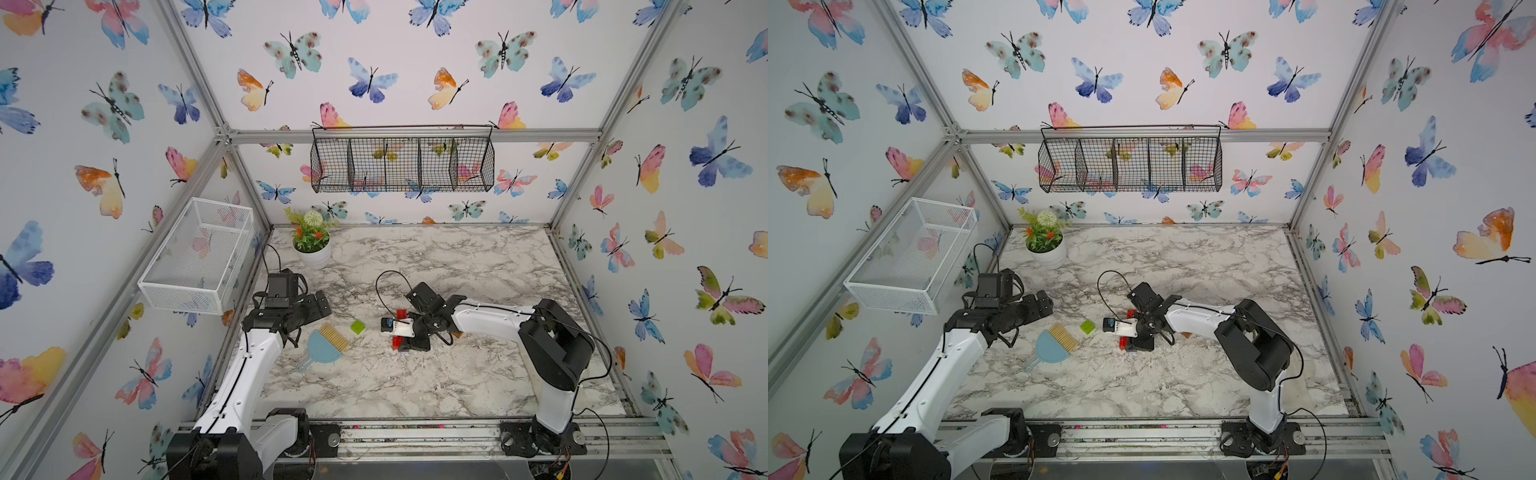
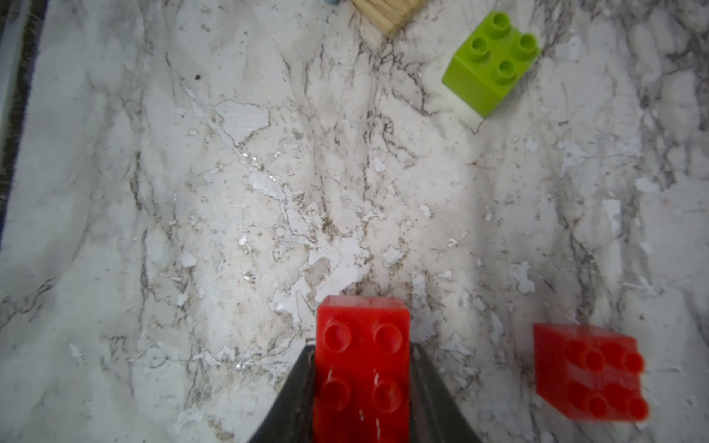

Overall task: Assemble the letter v with lego
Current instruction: Assemble the lego brick with the lego brick.

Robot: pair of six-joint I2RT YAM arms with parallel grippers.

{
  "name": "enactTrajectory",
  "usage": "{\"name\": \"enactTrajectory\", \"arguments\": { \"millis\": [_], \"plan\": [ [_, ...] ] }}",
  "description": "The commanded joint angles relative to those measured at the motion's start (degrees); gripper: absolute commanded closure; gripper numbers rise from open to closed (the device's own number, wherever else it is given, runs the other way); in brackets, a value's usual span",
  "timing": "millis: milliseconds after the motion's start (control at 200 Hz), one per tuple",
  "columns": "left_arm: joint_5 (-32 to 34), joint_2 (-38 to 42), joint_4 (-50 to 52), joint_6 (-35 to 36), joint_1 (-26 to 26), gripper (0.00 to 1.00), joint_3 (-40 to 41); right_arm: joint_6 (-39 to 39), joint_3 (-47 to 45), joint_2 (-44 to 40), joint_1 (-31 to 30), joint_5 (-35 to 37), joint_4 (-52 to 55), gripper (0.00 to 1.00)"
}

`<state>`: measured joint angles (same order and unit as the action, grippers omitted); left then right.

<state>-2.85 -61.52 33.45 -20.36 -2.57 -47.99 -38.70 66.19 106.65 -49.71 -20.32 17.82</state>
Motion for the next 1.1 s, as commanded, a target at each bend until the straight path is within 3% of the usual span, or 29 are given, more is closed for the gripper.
{"name": "enactTrajectory", "arguments": {
  "millis": [0,265,496,1096],
  "plan": [
    [0.06,0.08,0.11,0.24,0.37,0.02,0.43,1.62,-0.63,-4.62,-0.26,4.42,-3.19,0.99],
    [0.02,0.08,0.1,0.29,0.37,0.02,0.4,-1.12,-3.28,-7.3,-0.44,-1.45,-3.12,0.99],
    [-0.06,0.08,0.12,0.31,0.37,0.02,0.37,-4.36,-1.78,-3.44,-0.39,-1.33,2.77,0.99],
    [0.29,0.26,0.12,0.14,0.39,0.02,0.44,-4.8,-0.2,0.79,-0.39,-1.22,2.73,0.99]
  ]
}}
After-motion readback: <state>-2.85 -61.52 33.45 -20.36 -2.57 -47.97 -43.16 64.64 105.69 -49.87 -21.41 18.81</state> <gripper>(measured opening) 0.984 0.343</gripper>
